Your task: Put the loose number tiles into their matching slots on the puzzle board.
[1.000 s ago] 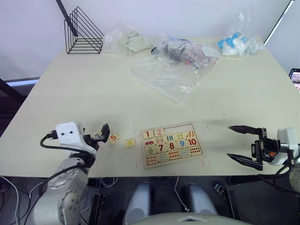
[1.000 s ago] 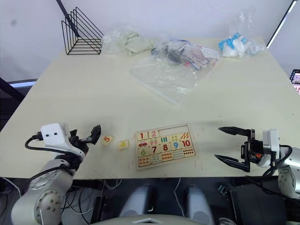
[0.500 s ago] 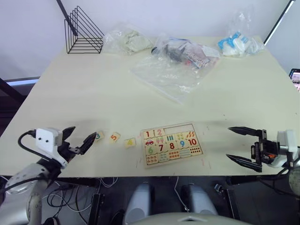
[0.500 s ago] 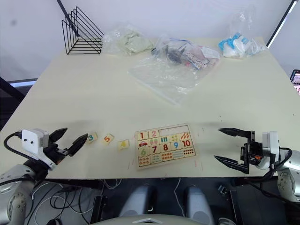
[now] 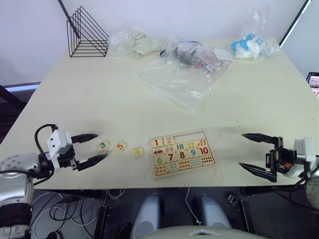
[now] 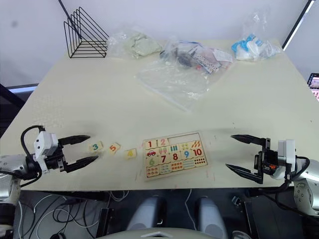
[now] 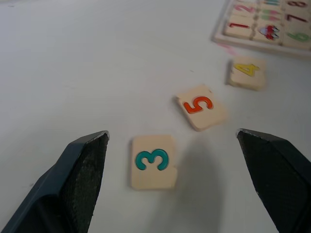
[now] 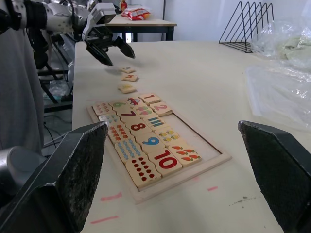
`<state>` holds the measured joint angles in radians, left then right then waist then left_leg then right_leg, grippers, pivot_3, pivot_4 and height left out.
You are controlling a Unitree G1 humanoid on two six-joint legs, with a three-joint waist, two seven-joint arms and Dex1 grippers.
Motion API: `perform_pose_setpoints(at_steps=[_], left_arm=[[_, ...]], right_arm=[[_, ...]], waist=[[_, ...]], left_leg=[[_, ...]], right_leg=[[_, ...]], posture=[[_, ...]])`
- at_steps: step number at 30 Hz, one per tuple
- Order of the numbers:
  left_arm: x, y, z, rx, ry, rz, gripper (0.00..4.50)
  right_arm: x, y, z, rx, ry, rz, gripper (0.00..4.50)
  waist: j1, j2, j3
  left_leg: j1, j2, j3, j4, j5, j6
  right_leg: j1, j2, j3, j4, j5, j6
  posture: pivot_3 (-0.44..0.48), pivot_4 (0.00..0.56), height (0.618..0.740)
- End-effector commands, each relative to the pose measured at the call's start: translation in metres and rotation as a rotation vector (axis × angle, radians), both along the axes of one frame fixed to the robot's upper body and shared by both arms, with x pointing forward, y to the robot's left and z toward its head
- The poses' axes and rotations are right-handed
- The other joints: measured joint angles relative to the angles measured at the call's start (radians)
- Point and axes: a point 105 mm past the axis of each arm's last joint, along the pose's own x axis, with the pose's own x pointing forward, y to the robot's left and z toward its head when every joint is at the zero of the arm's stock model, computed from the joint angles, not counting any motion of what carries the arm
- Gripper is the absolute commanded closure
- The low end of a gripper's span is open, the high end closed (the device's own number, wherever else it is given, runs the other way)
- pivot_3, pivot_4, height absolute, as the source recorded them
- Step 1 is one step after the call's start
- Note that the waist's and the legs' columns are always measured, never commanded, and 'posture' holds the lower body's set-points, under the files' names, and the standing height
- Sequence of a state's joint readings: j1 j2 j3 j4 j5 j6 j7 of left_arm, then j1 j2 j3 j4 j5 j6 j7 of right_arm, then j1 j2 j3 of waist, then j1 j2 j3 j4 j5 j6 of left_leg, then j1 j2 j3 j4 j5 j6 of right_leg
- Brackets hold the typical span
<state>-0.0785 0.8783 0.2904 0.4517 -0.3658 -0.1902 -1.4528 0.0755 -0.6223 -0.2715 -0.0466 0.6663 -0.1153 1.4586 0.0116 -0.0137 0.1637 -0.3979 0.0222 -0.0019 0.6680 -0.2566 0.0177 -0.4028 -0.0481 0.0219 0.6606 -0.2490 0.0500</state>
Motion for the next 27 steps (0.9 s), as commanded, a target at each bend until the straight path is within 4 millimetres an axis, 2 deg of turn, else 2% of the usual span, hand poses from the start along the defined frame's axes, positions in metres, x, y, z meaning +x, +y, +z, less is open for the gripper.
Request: perform_pose_setpoints(at_steps=[1,12,27], left_arm=[[0.008,0.014,0.005,0.079,-0.011,-0.03,0.04],[0.024,0.016,0.005,0.104,-0.017,-0.054,0.04],[0.023,0.013,-0.004,0.116,0.02,-0.086,0.04]], right_arm=[[-0.001,0.002,0.008,-0.009,-0.048,0.008,0.0],[-0.001,0.002,0.009,-0.014,-0.055,0.01,0.0],[-0.007,-0.007,0.006,-0.021,-0.045,0.012,0.0]], waist=[[0.0,0.0,0.0],[-0.001,0.0,0.0],[0.0,0.0,0.0]], left_leg=[[0.0,0.0,0.0,0.0,0.0,0.0],[0.0,0.0,-0.001,0.0,0.0,0.0],[0.0,0.0,-0.001,0.001,0.0,0.0]], right_leg=[[0.0,0.0,0.0,0.0,0.0,0.0],[0.0,0.0,0.0,0.001,0.002,0.003],[0.0,0.0,0.0,0.001,0.002,0.003]], posture=[[0.0,0.15,0.74],[0.0,0.15,0.74],[0.0,0.15,0.74]])
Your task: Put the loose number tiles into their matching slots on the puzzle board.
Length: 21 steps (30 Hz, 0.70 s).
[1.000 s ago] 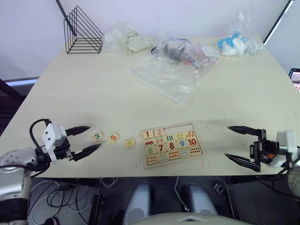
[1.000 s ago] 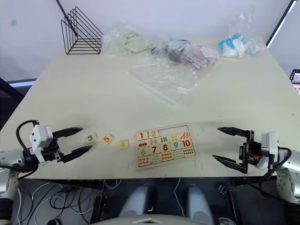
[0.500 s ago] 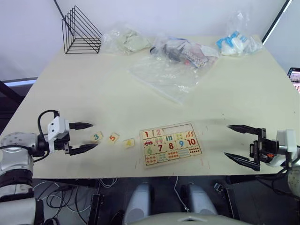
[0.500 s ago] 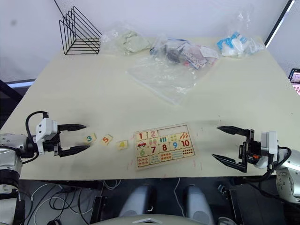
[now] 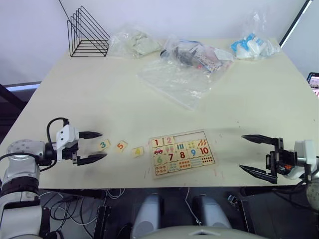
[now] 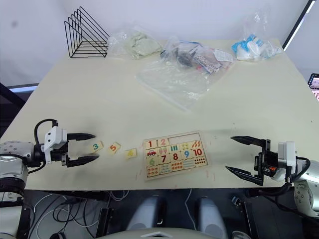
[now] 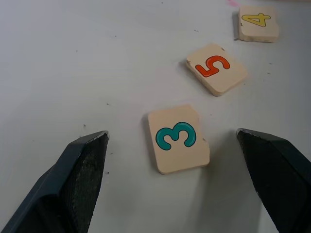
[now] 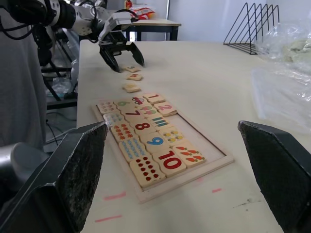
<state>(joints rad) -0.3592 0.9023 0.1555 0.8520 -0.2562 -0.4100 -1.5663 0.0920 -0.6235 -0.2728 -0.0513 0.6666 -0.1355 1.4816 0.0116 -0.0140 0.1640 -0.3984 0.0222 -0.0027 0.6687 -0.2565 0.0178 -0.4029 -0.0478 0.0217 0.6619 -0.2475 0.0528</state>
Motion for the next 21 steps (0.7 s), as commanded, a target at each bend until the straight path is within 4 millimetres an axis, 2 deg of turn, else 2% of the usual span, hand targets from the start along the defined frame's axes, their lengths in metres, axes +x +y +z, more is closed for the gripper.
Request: perform_pose_setpoints(at_steps=[1,11,12,13,14,15,21], left_arm=[[0.0005,0.0026,0.0037,0.015,-0.009,-0.002,0.04],[0.0029,0.005,0.0033,0.003,0.003,0.021,0.04],[0.0028,0.0052,0.0027,0.002,0.005,0.023,0.42],[0.0026,0.0054,0.002,0.005,0.006,0.023,0.53],[0.0025,0.0054,0.0016,0.006,0.006,0.023,0.92],[0.0024,0.0055,0.0013,0.005,0.006,0.024,1.09],[0.0005,0.0064,0.0005,0.001,0.01,0.024,3.5]], right_arm=[[-0.0026,-0.0076,0.0076,-0.01,-0.036,-0.006,0.0],[-0.0018,-0.0101,0.0083,-0.024,-0.038,-0.001,0.0],[-0.0016,-0.01,0.0079,-0.027,-0.038,0.0,0.0],[-0.0015,-0.0095,0.0078,-0.028,-0.038,0.001,0.0],[-0.0014,-0.0089,0.008,-0.025,-0.038,0.003,0.0],[-0.0014,-0.0083,0.0081,-0.024,-0.038,0.005,0.0],[-0.0019,-0.0073,0.0077,-0.02,-0.035,0.007,0.0]], waist=[[0.0,0.0,0.0],[0.0,0.0,0.0],[0.0,0.0,0.0],[0.0,0.0,0.0],[0.0,0.0,0.0],[0.0,0.0,0.0],[0.0,0.0,0.0]], left_leg=[[0.0,0.0,0.0,0.0,0.0,0.0],[0.0,0.0,0.0,0.0,0.0,0.0],[0.0,0.0,0.0,0.0,0.0,0.0],[0.0,0.0,0.0,0.0,0.0,0.0],[0.0,0.0,0.0,0.0,0.0,0.0],[0.0,0.0,0.0,0.0,0.0,0.0],[0.0,0.0,0.0,0.0,0.0,0.0]], right_leg=[[0.0,0.0,0.0,0.0,0.0,0.0],[0.0,0.0,0.0,0.0,0.0,0.0],[0.0,0.0,0.0,0.0,0.0,0.0],[0.0,0.0,0.0,0.0,0.0,0.0],[0.0,0.0,0.0,0.0,0.0,0.0],[0.0,0.0,0.0,0.0,0.0,0.0],[0.0,0.0,0.0,0.0,0.0,0.0]], posture=[[0.0,0.15,0.74],[0.0,0.15,0.74],[0.0,0.15,0.74],[0.0,0.15,0.74],[0.0,0.15,0.74],[0.0,0.15,0.74],[0.0,0.15,0.74]])
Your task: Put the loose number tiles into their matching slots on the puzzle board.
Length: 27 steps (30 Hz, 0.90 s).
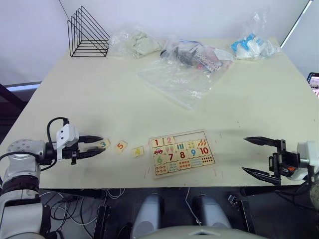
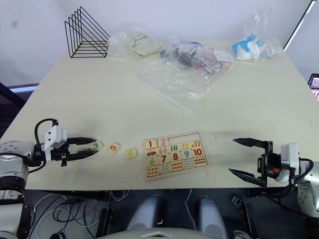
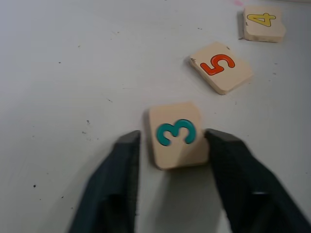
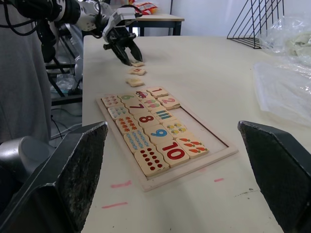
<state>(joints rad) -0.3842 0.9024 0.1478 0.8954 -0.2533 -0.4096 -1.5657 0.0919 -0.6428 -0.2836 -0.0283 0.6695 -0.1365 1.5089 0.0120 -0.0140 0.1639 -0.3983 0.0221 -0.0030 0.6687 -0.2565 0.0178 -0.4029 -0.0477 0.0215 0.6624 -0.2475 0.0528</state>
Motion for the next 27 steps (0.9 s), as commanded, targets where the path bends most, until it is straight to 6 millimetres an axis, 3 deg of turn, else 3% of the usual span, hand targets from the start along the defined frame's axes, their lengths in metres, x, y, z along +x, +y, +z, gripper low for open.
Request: perform_pose_setpoints(at_steps=[1,12,27], left_arm=[[-0.002,0.004,0.001,0.012,-0.002,0.005,3.5],[0.001,-0.002,0.018,0.039,-0.043,-0.031,3.5],[0.004,-0.054,0.066,0.016,-0.04,-0.137,3.5]], right_arm=[[-0.001,-0.001,0.009,0.0,-0.046,0.001,0.0],[-0.003,-0.002,0.01,0.024,-0.054,-0.031,0.0],[-0.005,-0.012,0.013,0.05,-0.063,-0.093,0.0]], waist=[[0.0,0.0,0.0],[0.0,0.0,0.0],[-0.001,0.0,0.0]], left_leg=[[0.0,0.0,0.0,0.0,0.0,0.0],[0.0,0.0,0.0,0.0,0.0,0.0],[0.0,0.0,0.0,0.0,0.0,0.0]], right_leg=[[0.0,0.0,0.0,0.0,0.0,0.0],[0.0,0.0,0.0,0.0,0.0,0.0],[0.0,0.0,0.0,0.0,0.0,0.0]], posture=[[0.0,0.15,0.74],[0.0,0.15,0.74],[0.0,0.15,0.74]])
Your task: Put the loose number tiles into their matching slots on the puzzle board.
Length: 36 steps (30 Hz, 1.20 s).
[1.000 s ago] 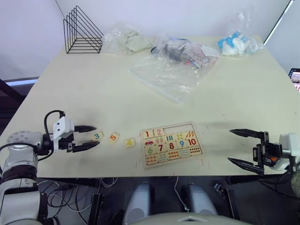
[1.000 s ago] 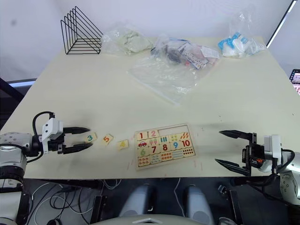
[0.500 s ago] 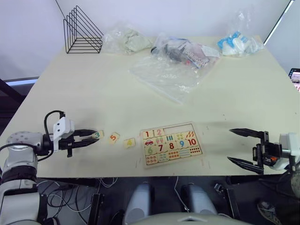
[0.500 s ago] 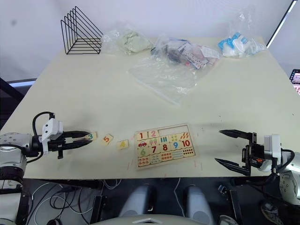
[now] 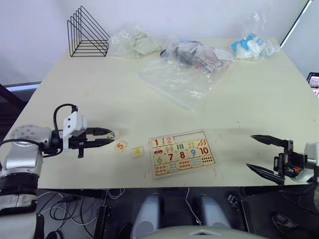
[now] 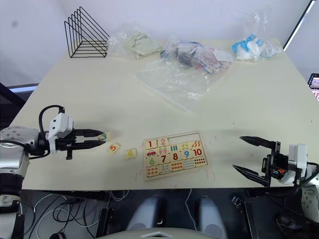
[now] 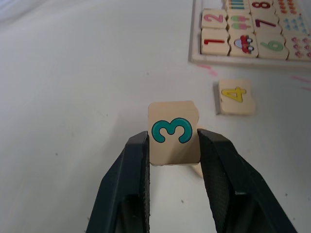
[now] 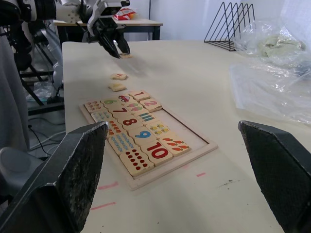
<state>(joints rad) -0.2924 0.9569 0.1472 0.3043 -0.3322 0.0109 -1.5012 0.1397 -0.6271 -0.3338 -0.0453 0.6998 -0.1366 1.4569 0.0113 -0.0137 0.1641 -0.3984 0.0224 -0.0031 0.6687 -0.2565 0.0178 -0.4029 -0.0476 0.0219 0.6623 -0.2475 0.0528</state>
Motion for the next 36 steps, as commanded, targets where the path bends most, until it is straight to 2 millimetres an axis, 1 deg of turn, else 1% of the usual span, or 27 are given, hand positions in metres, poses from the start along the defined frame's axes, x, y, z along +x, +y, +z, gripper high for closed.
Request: perform_pose_setpoints(at_steps=[1,4,10,12,15,20,23,25,33,36], left_arm=[[0.0,-0.007,0.016,0.005,-0.019,-0.014,3.5],[-0.004,-0.019,0.022,0.019,-0.019,-0.057,3.5],[-0.002,-0.033,0.027,0.061,-0.028,-0.062,3.5],[0.0,-0.042,0.031,0.057,-0.04,-0.071,3.5],[-0.004,-0.055,0.036,0.041,-0.026,-0.107,3.5],[-0.002,-0.063,0.043,0.033,-0.031,-0.117,3.5],[0.002,-0.069,0.045,0.036,-0.069,-0.125,3.5],[0.003,-0.078,0.046,0.031,-0.075,-0.143,3.5],[0.01,-0.109,0.046,0.07,-0.06,-0.168,3.5],[0.011,-0.118,0.045,0.085,-0.062,-0.183,3.5]], right_arm=[[-0.002,-0.002,0.01,0.0,-0.056,-0.004,0.0],[-0.004,-0.004,0.008,0.0,-0.051,-0.008,0.0],[-0.006,-0.003,0.007,0.001,-0.05,-0.012,0.0],[-0.007,-0.003,0.007,0.003,-0.052,-0.015,0.0],[-0.008,-0.002,0.007,0.01,-0.061,-0.023,0.0],[-0.009,0.002,0.005,0.025,-0.065,-0.044,0.0],[-0.009,0.005,0.002,0.036,-0.063,-0.057,0.0],[-0.008,0.006,0.001,0.041,-0.067,-0.063,0.0],[-0.005,0.0,0.001,0.031,-0.067,-0.067,0.0],[-0.004,-0.001,-0.001,0.026,-0.066,-0.064,0.0]], waist=[[0.0,0.0,0.0],[0.001,0.0,0.0],[0.0,0.0,0.0],[0.0,0.0,0.001],[0.002,0.0,0.001],[0.0,0.0,0.001],[0.0,0.001,0.001],[0.0,0.001,0.001],[0.001,0.0,0.001],[0.0,0.0,0.001]], left_leg=[[0.0,0.0,0.0,0.0,0.0,0.0],[0.0,0.0,0.0,0.0,0.0,0.0],[0.0,0.0,0.0,0.0,0.0,0.0],[0.0,0.0,0.0,0.0,0.0,0.0],[0.0,0.0,0.0,0.0,0.0,0.0],[0.0,0.0,0.0,0.0,0.0,0.0],[0.0,0.0,0.0,0.0,0.0,0.0],[0.0,0.0,0.0,0.0,0.0,0.0],[0.0,0.0,0.0,0.0,0.0,0.0],[0.0,-0.001,0.0,0.0,0.0,0.0]], right_leg=[[0.0,0.0,0.0,0.0,0.0,0.0],[0.0,0.0,0.0,0.0,0.0,0.0],[0.0,0.0,0.0,0.0,0.0,0.0],[0.0,0.0,0.0,0.0,0.0,0.0],[0.0,0.0,0.0,0.0,0.0,0.0],[0.0,0.001,0.0,0.0,0.0,0.0],[0.0,0.001,0.0,0.0,0.0,0.0],[0.0,0.001,0.001,0.0,0.0,0.0],[0.0,0.001,0.001,0.0,0.0,0.0],[0.0,0.001,0.001,0.0,0.0,0.0]], posture=[[0.0,0.15,0.74],[0.0,0.15,0.74],[0.0,0.15,0.74],[0.0,0.15,0.74],[0.0,0.15,0.74],[0.0,0.15,0.74],[0.0,0.15,0.74],[0.0,0.15,0.74],[0.0,0.15,0.74],[0.0,0.15,0.74]])
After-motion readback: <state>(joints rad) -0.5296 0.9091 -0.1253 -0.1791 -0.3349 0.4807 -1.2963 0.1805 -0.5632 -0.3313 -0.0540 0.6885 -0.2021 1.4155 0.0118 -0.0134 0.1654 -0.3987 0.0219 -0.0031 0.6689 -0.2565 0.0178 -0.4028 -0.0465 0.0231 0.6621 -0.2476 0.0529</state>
